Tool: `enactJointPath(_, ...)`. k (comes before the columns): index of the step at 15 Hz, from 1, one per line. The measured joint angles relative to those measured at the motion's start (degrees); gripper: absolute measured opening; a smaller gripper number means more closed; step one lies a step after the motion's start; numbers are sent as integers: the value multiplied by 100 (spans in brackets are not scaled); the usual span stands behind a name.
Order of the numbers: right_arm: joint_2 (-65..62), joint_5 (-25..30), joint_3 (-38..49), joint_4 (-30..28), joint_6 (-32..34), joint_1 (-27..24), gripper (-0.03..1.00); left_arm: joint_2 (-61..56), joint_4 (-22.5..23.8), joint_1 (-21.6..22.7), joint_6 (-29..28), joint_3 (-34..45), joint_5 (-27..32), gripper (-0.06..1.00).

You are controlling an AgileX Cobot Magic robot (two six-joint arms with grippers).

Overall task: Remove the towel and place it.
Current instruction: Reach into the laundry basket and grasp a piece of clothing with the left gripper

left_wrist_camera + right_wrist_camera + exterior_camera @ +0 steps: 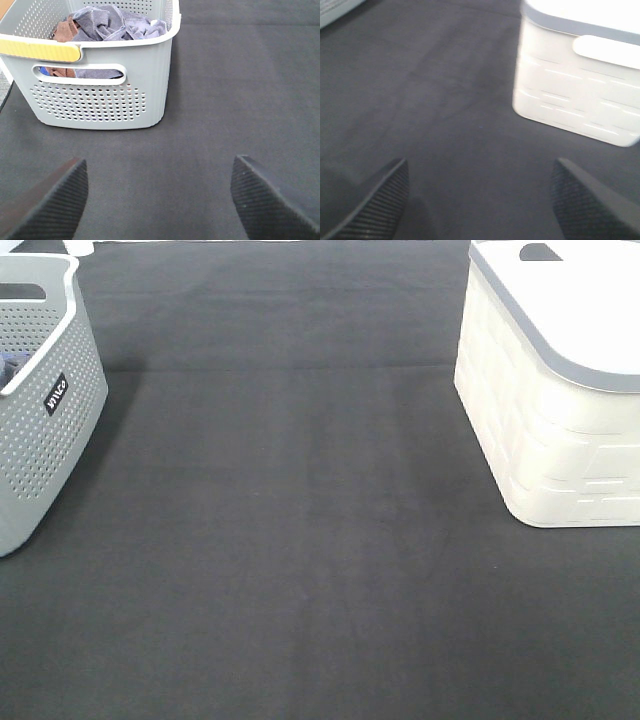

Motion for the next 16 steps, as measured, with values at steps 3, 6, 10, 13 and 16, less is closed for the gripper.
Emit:
enactJointPath(3,0,0,0,-218,252,0,76,0,0,0,0,0,0,74)
enactJointPath(6,0,0,0,-212,269,0,76,0,0,0,0,0,0,74)
enactJointPath(10,0,0,0,-212,269,0,76,0,-6,0,-6,0,0,74)
enactJointPath(13,0,0,0,-212,269,0,76,0,86,0,-241,0,0,74)
enactJointPath(16,0,0,0,-212,269,0,76,0,109,0,-281,-34,-6,74)
